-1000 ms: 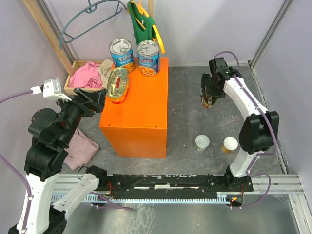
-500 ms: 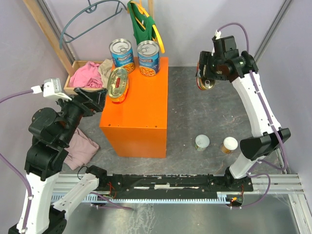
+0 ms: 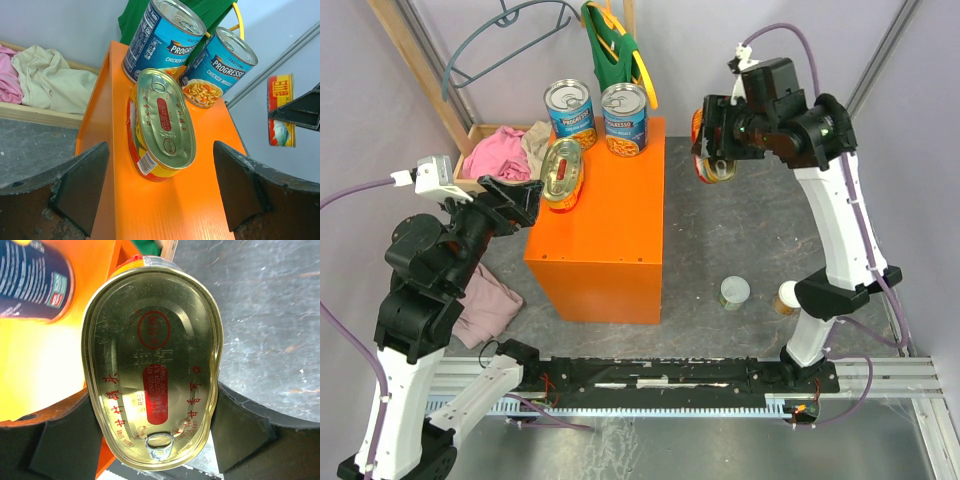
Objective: Place and organize the canned foods onto the counter
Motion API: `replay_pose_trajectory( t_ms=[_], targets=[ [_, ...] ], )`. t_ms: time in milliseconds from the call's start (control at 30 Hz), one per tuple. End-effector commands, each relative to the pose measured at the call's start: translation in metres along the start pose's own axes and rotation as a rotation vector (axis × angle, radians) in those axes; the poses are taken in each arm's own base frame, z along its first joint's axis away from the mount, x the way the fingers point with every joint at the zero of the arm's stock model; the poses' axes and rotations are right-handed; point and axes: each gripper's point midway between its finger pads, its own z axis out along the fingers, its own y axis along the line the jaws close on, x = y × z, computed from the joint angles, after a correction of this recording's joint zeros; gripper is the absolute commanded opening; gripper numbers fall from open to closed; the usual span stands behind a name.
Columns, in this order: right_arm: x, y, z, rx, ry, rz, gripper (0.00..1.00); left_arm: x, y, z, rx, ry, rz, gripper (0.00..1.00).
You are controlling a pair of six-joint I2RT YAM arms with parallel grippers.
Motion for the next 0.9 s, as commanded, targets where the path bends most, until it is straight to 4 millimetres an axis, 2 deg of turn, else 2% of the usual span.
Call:
replay_pose_trajectory(
  t_ms=[0, 133, 533, 700, 867],
  targets=[
    [-0.005, 0.041, -0.014, -0.117, -0.043, 0.013, 0.01, -0.018, -0.006, -0.001, 0.021, -0.056, 0.036, 0.91],
    [-0.004, 0.071, -0.026, -0.183, -0.067, 0.004, 0.01, -0.018, -0.007, 0.001, 0.023, -0.055, 0.042, 0.91],
    [0.019, 0.128, -0.033, -0.306, -0.027, 0.020, 0.01, -0.018, -0.008, 0.000, 0.034, -0.056, 0.048, 0.91],
    [0.024, 0.148, -0.035, -0.350, -0.016, 0.033, 0.01, -0.017, -0.009, 0.002, 0.040, -0.054, 0.049, 0.91],
    [0.032, 0.161, -0.027, -0.353, -0.004, 0.032, 0.01, -0.016, -0.010, 0.002, 0.046, -0.052, 0.049, 0.91]
  ],
)
